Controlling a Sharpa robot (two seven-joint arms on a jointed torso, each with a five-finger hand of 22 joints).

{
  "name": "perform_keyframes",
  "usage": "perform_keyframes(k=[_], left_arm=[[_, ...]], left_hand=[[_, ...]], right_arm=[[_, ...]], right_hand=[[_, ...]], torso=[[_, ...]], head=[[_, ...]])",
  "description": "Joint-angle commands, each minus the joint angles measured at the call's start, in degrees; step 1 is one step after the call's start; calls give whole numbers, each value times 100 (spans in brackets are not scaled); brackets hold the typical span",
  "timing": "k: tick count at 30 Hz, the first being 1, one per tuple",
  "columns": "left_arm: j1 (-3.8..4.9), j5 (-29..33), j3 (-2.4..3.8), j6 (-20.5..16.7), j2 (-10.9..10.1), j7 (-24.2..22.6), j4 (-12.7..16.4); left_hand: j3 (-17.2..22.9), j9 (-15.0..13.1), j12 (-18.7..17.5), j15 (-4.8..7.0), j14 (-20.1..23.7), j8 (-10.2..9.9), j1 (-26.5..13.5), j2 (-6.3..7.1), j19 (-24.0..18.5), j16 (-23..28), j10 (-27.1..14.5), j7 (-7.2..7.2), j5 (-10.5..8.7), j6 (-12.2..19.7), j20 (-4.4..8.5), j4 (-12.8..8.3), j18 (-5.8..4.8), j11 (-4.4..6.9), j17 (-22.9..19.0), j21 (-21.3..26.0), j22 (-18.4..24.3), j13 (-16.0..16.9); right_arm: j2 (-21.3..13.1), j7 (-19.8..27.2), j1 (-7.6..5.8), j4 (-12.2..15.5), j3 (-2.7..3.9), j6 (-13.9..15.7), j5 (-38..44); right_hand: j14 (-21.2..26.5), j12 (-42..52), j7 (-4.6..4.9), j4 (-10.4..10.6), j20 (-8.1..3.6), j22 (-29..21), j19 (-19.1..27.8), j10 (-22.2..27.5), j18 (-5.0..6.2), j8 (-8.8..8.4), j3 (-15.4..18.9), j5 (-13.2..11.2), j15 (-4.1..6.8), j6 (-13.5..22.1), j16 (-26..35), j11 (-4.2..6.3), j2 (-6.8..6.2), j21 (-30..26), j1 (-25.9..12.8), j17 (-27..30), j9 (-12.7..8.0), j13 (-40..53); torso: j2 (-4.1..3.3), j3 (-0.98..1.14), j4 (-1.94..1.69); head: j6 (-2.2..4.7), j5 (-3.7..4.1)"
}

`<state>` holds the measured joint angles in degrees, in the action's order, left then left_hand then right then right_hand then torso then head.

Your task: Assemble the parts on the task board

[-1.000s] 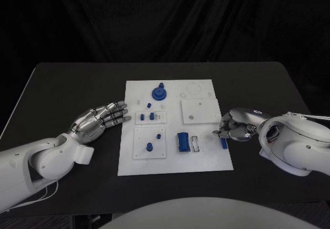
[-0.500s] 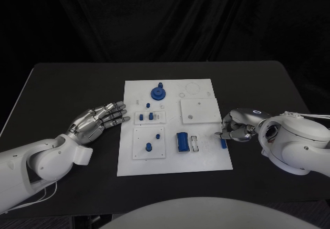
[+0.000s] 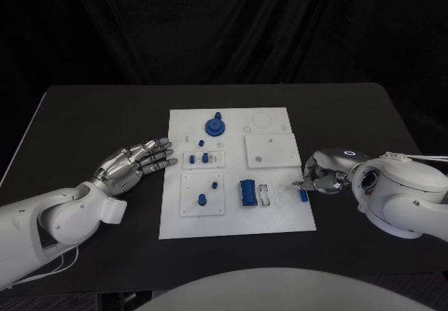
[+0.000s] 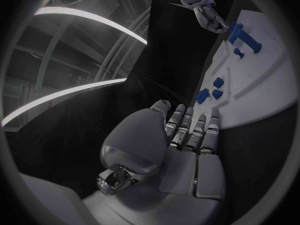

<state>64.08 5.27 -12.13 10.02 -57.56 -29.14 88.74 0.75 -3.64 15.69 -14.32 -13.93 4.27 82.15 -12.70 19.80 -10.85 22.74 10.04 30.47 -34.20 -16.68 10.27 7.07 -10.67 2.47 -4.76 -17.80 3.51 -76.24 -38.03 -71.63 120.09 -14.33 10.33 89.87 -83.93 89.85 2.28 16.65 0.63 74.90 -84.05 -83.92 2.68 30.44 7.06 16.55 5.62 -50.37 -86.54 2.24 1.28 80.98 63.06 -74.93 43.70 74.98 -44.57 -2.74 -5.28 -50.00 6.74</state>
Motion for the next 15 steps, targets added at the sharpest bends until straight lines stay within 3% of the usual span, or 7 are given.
perform_keyframes(k=[1,4,12,15], left_arm=[[-6,24,5,32,12,-22,5],[-6,24,5,36,17,-18,1],[-6,24,5,50,27,-3,-10],[-6,24,5,58,38,5,-17]], left_hand=[[23,-7,26,33,1,35,-44,7,37,-33,40,133,20,-39,5,0,-78,-12,9,16,5,9],[23,-7,26,33,1,35,-44,7,37,-33,40,133,20,-39,5,0,-78,-12,9,16,5,9],[30,-7,30,37,7,36,-48,9,35,-30,46,136,21,-39,6,0,-76,-16,8,17,8,10],[33,-7,28,39,12,36,-49,10,35,-28,44,137,21,-38,6,-1,-74,-18,7,17,8,9]], right_arm=[[-2,-167,13,17,-1,-138,274],[16,-179,14,14,-1,-198,306],[92,-180,35,-1,-2,-275,232],[115,-175,80,-10,-2,-305,211]], right_hand=[[-474,15,-4,1,45,1206,-235,-608,-39,-25,29,-104,-34,-47,39,-46,6,-27,-56,-832,-13,1502],[-472,15,-4,0,45,1202,-231,-608,-36,-26,28,-115,-34,-50,45,-45,10,-38,-58,-822,-15,1502],[-468,15,6,-82,50,1187,-211,-608,-25,-195,-125,493,-39,-85,54,-53,-7,-89,372,-806,-185,1502],[-467,15,6,-111,52,1185,-208,-608,-23,-246,-170,601,-41,-101,58,-54,-33,-98,511,-798,-242,1502]], torso=[[-3,4,-7],[-7,4,-7],[-4,4,-4],[-1,4,-7]], head=[[0,9],[0,9],[0,2],[0,-4]])
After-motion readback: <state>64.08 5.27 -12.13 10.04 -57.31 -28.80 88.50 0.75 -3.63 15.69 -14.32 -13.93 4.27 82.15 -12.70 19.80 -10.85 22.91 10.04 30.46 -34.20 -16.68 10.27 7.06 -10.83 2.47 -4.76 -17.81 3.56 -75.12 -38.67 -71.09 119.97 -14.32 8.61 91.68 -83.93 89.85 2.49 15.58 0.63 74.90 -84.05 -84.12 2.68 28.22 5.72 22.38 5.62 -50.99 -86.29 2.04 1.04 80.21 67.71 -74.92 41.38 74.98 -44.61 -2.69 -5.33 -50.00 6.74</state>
